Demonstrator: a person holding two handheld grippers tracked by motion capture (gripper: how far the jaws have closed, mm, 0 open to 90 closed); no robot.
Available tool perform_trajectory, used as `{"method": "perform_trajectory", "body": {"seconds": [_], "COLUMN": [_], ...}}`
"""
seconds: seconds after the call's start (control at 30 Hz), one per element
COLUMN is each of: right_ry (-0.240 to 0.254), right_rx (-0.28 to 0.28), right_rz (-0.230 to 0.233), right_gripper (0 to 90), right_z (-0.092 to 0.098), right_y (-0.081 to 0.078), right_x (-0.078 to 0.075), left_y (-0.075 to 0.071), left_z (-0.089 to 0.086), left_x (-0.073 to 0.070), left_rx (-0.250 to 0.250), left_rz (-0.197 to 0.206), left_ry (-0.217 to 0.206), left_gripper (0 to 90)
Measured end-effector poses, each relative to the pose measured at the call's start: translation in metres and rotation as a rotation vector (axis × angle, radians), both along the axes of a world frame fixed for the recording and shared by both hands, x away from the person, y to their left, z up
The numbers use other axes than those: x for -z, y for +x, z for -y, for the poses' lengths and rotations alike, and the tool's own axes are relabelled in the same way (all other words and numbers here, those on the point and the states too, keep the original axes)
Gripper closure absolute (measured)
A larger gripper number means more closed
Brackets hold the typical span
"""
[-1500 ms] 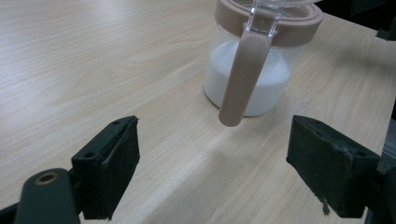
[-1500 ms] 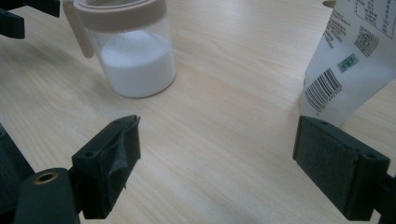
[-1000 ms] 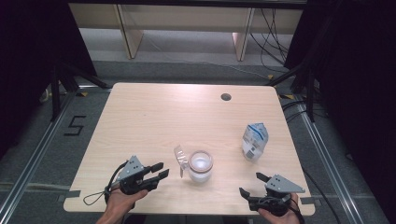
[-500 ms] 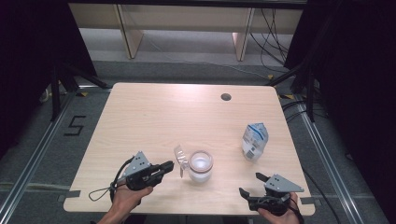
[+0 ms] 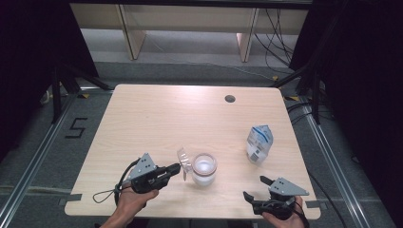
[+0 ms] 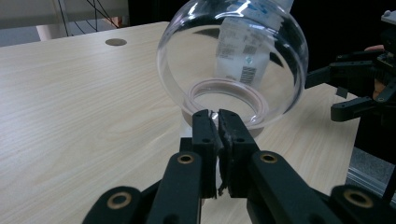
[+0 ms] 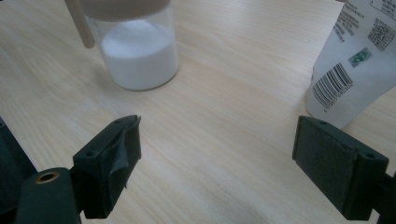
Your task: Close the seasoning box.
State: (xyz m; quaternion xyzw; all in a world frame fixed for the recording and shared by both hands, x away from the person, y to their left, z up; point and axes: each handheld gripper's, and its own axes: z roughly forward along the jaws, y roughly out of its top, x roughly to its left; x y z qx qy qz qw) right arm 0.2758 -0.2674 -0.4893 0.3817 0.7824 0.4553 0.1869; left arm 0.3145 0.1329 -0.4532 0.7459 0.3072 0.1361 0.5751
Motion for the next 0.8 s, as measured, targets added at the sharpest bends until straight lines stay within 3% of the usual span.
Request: {"method": "perform_trajectory", "body": {"seconds": [0.17, 0.23, 0.8], "right_ry": [-0.006, 0.004, -0.008], "right_rx": [0.001, -0.037, -0.001], "right_rz": [0.000, -0.007, -0.012], "right_gripper": [16.4, 16.4, 16.5], "right_z": [-0.0010, -0.0006, -0.0012], "right_y": [-0.0008, 0.0012, -0.0015], "right_x": [-0.0006, -0.0001, -0.0012], "left_y": [0.0007, 0.0006, 0.0007], "left_z": [0.0005, 0.0019, 0.0087], "left_x": [-0.0007, -0.0009, -0.0056], "left_rx": [0.004, 0.005, 0.011], "left_rz": [0.008, 0.008, 0.014], "left_ry": [0.005, -0.002, 0.013], "left_gripper": [84.9, 85.0, 84.3]}}
